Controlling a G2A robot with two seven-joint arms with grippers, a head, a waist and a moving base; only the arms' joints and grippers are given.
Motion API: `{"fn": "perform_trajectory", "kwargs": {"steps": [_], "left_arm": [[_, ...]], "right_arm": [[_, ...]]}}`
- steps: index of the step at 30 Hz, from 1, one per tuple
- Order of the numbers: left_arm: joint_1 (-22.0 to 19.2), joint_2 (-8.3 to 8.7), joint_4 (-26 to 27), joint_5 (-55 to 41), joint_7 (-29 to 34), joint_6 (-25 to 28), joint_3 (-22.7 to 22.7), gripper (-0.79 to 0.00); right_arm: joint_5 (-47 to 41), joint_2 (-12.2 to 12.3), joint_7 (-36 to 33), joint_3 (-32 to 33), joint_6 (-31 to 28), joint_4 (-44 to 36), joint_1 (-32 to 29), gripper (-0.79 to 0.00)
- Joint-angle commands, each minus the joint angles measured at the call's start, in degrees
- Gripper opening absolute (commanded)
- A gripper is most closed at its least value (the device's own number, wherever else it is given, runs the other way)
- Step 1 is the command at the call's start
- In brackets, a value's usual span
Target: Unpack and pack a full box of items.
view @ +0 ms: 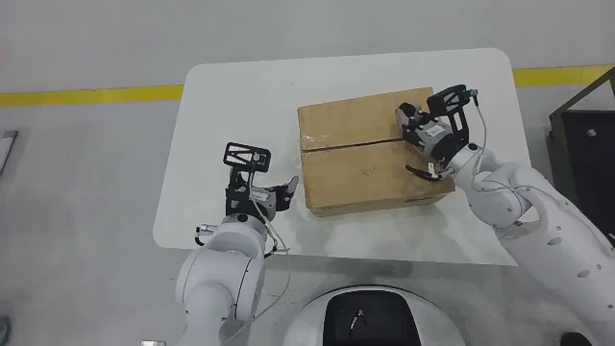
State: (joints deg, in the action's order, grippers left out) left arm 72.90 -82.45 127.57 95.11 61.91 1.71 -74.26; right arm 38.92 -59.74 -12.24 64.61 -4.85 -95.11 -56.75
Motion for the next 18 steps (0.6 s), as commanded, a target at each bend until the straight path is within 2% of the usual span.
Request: {"fn": "perform_trajectory", "kwargs": {"steps": [1,4,8,13,18], "left_arm": [[0.36,0.08,-0.37,1.74,-3.18,-0.36,-0.16,0.0],[0.97,0.47,-1.02,8.88,-5.86,1.13,-0.34,0.0],[4.02,0.93,-3.41,14.11,-10.33,2.57,-0.85,0.0],[6.79,1.17,-9.44,16.93,-17.46,1.26,-1.0,0.0],[5.68,0.98,-17.17,18.24,-21.56,-0.27,0.59,0.0]], "right_arm": [[0.88,-0.08,1.39,0.11,-0.64,-0.23,-0.71,-0.785],[2.45,-0.22,2.99,0.06,-1.36,-0.26,-1.71,-0.785],[3.09,-0.42,4.18,0.49,-1.88,-0.01,-2.47,-0.785],[3.14,-0.77,5.1,0.89,-1.74,0.13,-2.91,-0.785],[3.38,-1.1,4.9,1.1,-1.83,0.16,-3.01,-0.785]]}}
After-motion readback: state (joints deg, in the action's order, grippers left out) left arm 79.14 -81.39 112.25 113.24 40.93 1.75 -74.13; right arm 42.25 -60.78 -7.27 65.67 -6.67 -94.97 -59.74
